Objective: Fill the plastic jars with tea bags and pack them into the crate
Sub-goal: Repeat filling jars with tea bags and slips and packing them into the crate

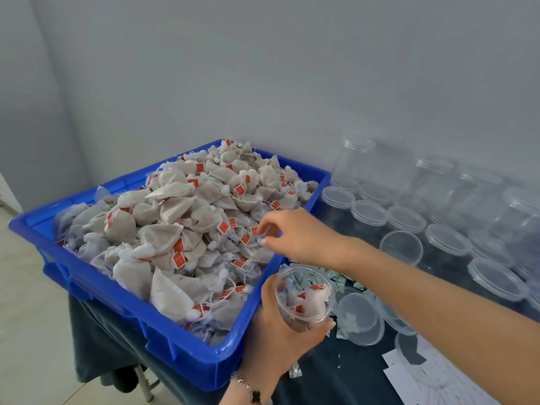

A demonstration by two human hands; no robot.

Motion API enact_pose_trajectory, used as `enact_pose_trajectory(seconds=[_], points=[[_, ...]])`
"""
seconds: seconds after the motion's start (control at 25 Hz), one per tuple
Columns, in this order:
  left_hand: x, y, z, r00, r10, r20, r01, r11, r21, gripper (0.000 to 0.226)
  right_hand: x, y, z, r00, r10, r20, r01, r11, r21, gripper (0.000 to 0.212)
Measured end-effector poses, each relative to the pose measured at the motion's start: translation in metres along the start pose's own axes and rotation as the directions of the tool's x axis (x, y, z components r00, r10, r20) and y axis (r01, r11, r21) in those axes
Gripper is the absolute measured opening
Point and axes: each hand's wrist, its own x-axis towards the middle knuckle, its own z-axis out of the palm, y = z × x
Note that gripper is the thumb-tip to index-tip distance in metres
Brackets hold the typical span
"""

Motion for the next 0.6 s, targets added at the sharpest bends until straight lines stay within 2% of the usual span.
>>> enact_pose_trajectory(seconds=[0.12, 0.2, 0.28, 0.36, 0.44, 0.52, 0.6], points=[[-0.001, 0.002, -0.004, 1.0, -0.004, 0.018, 0.003, 1.0, 0.031, 0.094, 0.038, -0.008, 0.032, 0.989, -0.043, 0.139, 0.071, 0.977, -0.203, 0.024], [-0.002, 0.004, -0.007, 0.999, -0.021, 0.047, 0.017, 0.997, 0.07, 0.099, 0.06, -0.007, 0.05, 0.981, 0.032, 0.193, 0.051, 0.909, -0.413, 0.014], [-0.002, 0.008, -0.008, 0.995, -0.055, 0.086, 0.047, 0.995, 0.091, 0.101, 0.075, 0.0, 0.059, 0.952, 0.167, 0.255, 0.004, 0.829, -0.559, 0.004], [0.001, 0.009, -0.007, 0.988, -0.083, 0.132, 0.066, 0.99, 0.129, 0.103, 0.086, 0.006, 0.064, 0.905, 0.284, 0.316, -0.039, 0.796, -0.604, 0.012], [0.005, 0.007, -0.006, 0.977, -0.147, 0.154, 0.125, 0.981, 0.145, 0.105, 0.093, 0.011, 0.072, 0.896, 0.333, 0.292, -0.076, 0.765, -0.64, 0.024], [0.005, 0.006, -0.006, 0.976, -0.153, 0.158, 0.129, 0.98, 0.152, 0.107, 0.094, 0.012, 0.078, 0.928, 0.303, 0.216, -0.103, 0.767, -0.633, 0.02], [0.001, 0.005, -0.007, 0.985, -0.092, 0.145, 0.074, 0.99, 0.124, 0.107, 0.091, 0.015, 0.078, 0.961, 0.249, 0.119, -0.149, 0.832, -0.535, 0.018]])
